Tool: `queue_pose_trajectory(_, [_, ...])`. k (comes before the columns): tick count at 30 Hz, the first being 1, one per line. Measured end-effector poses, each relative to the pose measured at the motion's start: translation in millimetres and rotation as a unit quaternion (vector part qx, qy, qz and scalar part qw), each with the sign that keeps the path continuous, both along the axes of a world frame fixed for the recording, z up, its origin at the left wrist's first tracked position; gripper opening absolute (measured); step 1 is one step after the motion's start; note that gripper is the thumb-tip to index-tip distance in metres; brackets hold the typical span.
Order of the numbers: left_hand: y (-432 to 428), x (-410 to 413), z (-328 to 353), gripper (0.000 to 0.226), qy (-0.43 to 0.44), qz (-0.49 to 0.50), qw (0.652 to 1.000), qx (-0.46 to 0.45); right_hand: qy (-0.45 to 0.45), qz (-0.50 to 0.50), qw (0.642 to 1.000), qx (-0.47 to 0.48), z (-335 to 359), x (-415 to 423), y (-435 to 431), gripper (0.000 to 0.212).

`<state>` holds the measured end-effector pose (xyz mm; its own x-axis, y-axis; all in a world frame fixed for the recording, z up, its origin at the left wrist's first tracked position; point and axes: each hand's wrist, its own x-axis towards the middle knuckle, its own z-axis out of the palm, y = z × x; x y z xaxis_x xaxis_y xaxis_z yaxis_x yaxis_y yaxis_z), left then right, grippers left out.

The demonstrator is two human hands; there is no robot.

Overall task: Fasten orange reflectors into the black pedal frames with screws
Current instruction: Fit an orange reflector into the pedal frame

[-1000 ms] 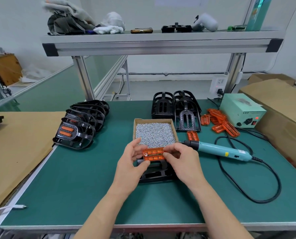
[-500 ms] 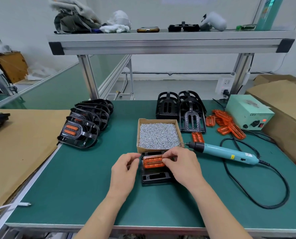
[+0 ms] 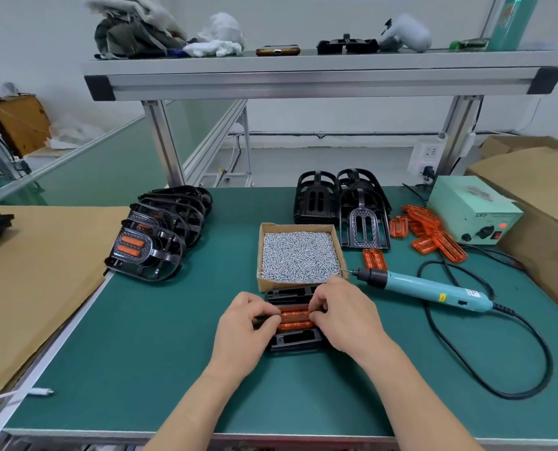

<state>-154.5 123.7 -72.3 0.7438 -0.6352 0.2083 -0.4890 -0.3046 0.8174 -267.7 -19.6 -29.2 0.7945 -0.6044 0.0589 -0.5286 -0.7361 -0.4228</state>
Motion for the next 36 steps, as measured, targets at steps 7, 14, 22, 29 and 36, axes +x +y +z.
queue_pose_trajectory(7, [-1, 6, 4, 0.018, 0.002, -0.029, 0.998, 0.047, 0.048, 0.009, 0.999, -0.002, 9, 6, 1, 0.011])
queue_pose_trajectory(14, [-11, 10, 23, 0.019, -0.060, -0.013, 0.998, 0.022, 0.017, 0.031, 0.999, 0.010, 3, 0, -5, 0.007])
queue_pose_trajectory(22, [-87, 64, 70, 0.022, -0.178, -0.067, 0.953, 0.237, -0.449, -0.281, 0.761, 0.373, -8, -36, -23, 0.007])
queue_pose_trajectory(29, [-126, 73, 58, 0.022, -0.167, -0.183, 0.911, 0.330, -0.516, -0.361, 0.499, 0.595, -4, -60, -47, 0.043])
queue_pose_trajectory(36, [-119, 64, 46, 0.021, -0.192, -0.161, 0.934, 0.254, -0.552, -0.397, 0.421, 0.600, 3, -46, -71, 0.063])
